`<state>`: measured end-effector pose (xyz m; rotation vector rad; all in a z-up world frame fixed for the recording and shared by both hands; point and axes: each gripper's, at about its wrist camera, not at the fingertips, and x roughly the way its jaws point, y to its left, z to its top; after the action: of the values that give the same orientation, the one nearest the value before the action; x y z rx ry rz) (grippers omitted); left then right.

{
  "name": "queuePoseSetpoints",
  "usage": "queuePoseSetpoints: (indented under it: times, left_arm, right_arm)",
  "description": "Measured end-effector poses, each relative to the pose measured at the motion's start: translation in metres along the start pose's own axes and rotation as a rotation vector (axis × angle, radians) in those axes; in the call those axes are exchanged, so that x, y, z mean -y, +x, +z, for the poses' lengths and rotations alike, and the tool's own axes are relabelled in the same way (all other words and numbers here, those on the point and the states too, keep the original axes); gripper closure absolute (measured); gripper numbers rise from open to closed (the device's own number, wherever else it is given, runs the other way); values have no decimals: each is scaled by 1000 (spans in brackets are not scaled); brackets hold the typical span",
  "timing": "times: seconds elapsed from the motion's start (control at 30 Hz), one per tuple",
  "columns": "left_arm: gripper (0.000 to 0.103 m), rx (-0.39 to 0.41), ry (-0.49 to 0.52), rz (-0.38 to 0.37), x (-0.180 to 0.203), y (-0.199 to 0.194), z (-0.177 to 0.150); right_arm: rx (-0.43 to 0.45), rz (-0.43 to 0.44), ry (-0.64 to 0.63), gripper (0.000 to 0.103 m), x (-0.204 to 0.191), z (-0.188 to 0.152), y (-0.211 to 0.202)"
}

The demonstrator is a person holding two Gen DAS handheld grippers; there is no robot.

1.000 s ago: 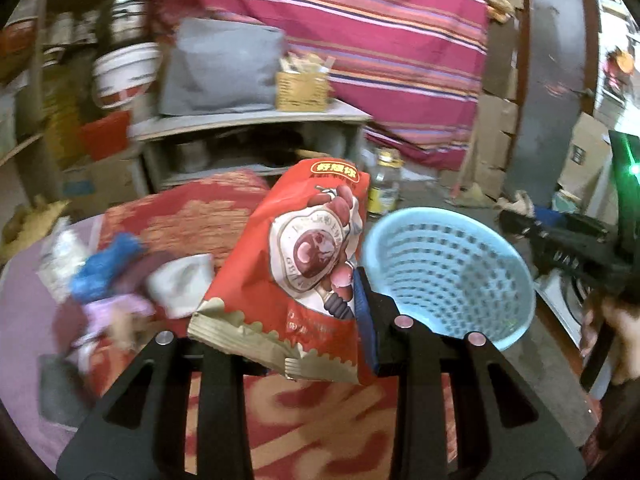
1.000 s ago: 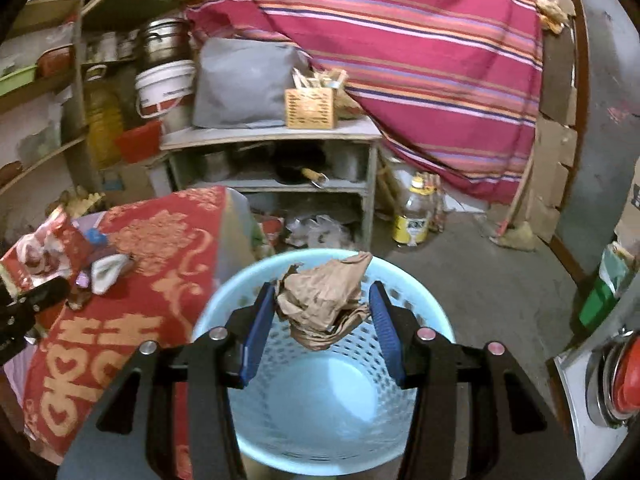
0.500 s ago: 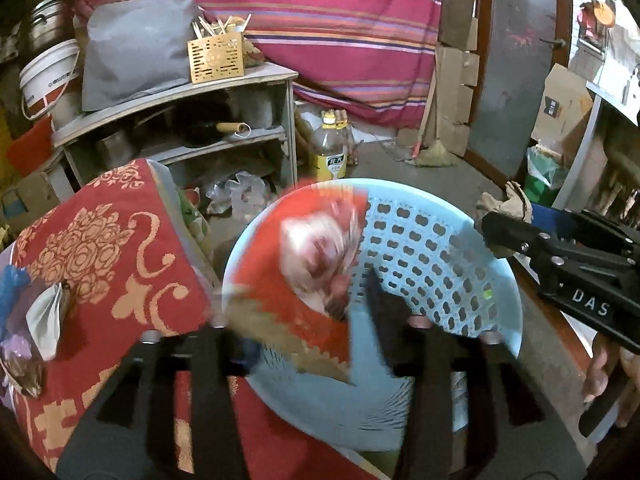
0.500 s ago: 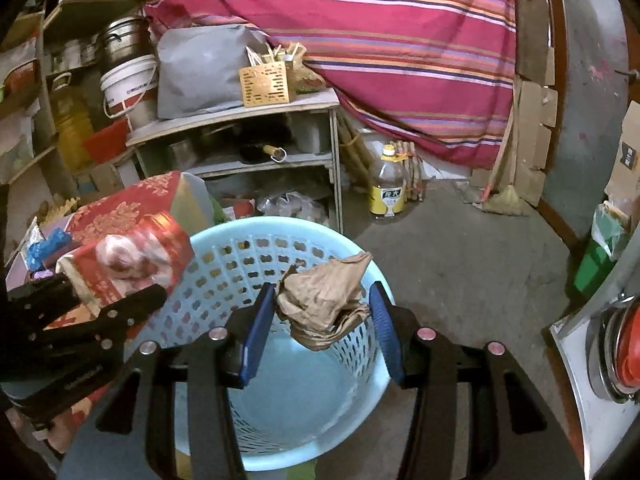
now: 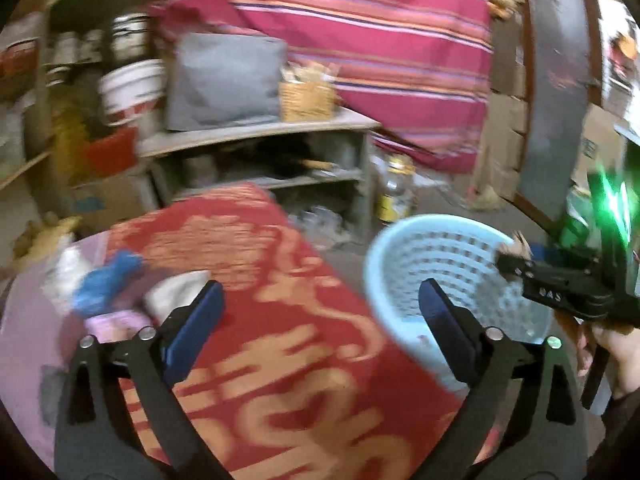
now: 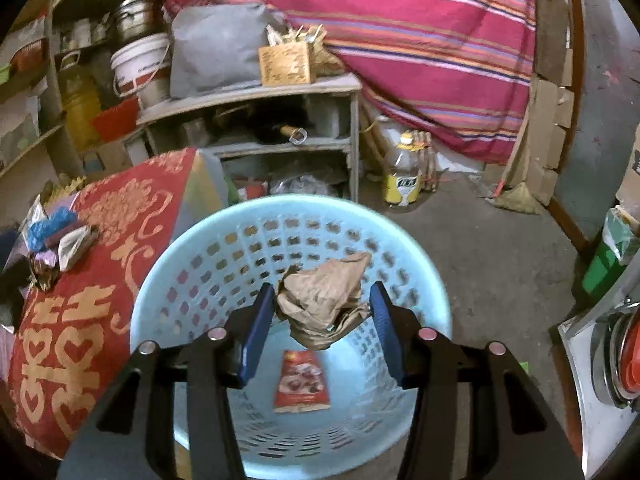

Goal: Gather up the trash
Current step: 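Carry the red snack bag and brown paper to the blue basket and release the bag, then grasp the black rubber piece with the left tool while the right tool grasps more brown paper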

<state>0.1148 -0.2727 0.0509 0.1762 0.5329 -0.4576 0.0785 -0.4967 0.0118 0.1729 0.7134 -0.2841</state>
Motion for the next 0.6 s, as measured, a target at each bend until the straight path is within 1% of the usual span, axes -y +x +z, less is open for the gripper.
queuePoseSetpoints:
  times: [0.03,0.1,0.17,0.23,0.3,0.33,0.4,0.5,0.57,0.6]
  left_arm:
    - [6,6,-22,30,-17,-9,-2]
    - [6,19,-42,65,-37,-20,-2]
    - [6,26,-55,119,-61,-30,-5]
    - [6,28,-75,167,-86,-38,-11]
    - [6,19,-98,200,-108,-42,-17]
    - [6,10,-113,223,-121,-43,-21]
    - [6,-6,-137,258,-143,-43,-28]
    - [6,-32,-176,302,-177,-45,-39]
    - [6,-57,-199,328,-198,-45,-49]
    - [6,-64,-204,333,-202,-44,-52]
  right_arm:
    - [-10,0,-2,54,-3,-1,3]
    - [-33,3,10,52,-9,-4,10]
    - [-51,4,29,52,-12,-6,15]
    - [-64,-5,47,49,-15,-7,17]
    - [-68,-39,64,28,-19,-8,16]
    - [-66,-48,70,25,-20,-7,14]
    - [-53,-57,89,23,-23,-4,8]
    - [-11,-57,103,17,-32,3,-7]
    - [21,-51,90,17,-45,9,-16]
    - [33,-47,84,17,-52,10,-18]
